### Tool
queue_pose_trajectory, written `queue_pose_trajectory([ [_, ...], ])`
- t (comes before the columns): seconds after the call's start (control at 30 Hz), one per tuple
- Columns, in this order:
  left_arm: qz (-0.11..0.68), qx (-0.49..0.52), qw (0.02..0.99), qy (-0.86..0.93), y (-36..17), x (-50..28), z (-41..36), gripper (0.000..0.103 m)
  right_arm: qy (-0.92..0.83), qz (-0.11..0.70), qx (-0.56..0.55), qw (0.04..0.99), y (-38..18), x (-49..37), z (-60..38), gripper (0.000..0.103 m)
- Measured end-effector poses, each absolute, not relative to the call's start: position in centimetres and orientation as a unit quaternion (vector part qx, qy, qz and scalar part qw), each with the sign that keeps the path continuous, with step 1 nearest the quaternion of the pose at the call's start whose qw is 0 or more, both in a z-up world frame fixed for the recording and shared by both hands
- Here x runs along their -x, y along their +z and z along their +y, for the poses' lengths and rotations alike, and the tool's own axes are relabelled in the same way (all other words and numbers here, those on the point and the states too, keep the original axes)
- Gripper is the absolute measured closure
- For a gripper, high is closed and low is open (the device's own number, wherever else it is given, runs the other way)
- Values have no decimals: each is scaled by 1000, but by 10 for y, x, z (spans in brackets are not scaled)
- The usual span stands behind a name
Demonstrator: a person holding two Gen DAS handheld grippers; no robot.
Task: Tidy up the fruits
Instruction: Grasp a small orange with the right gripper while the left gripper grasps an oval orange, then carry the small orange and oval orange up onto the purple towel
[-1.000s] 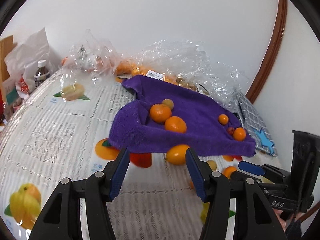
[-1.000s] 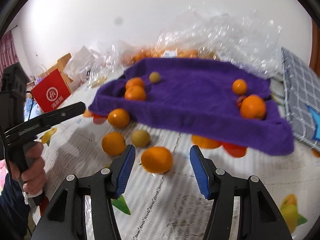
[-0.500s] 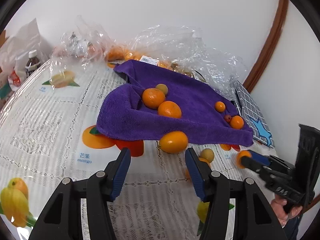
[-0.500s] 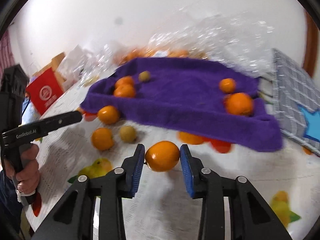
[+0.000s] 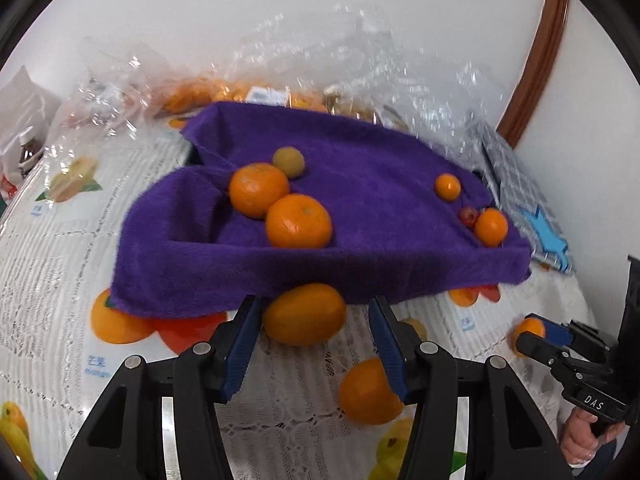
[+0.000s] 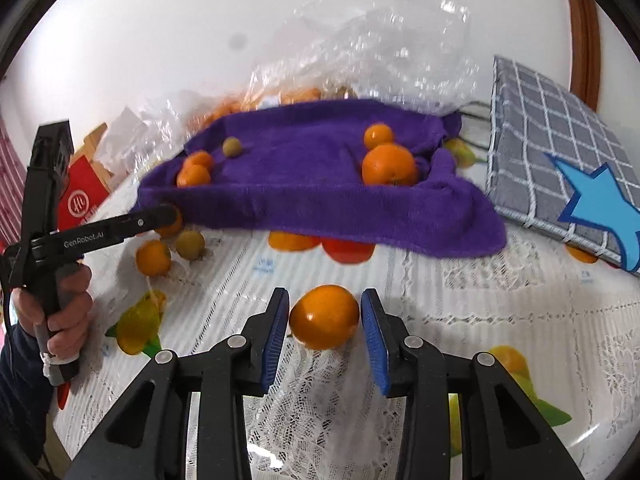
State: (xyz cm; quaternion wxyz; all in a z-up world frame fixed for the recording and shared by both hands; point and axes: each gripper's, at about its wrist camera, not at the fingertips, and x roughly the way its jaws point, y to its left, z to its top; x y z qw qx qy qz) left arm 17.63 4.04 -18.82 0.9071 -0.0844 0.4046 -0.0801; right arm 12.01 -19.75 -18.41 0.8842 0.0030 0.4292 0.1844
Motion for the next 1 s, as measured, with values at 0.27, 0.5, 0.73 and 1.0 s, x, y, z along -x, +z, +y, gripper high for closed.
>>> queue_pose_trajectory([
  [0.27,401,112,904,-94,-190,-170,49,63,171,439,42,881,-189,-120,-183,70],
  [0.5,378,140,909,-104,-186,-163,58,63,176,428,18,886,-185,-118,-192,70],
  [0.73,371,143,912,-105,-185,-164,58,63,175,436,12,883,-187,-121,-192,70],
  [1.0,372,146,911,-103,-185,-165,57,63,158,440,40,883,-188,-115,-190,62],
])
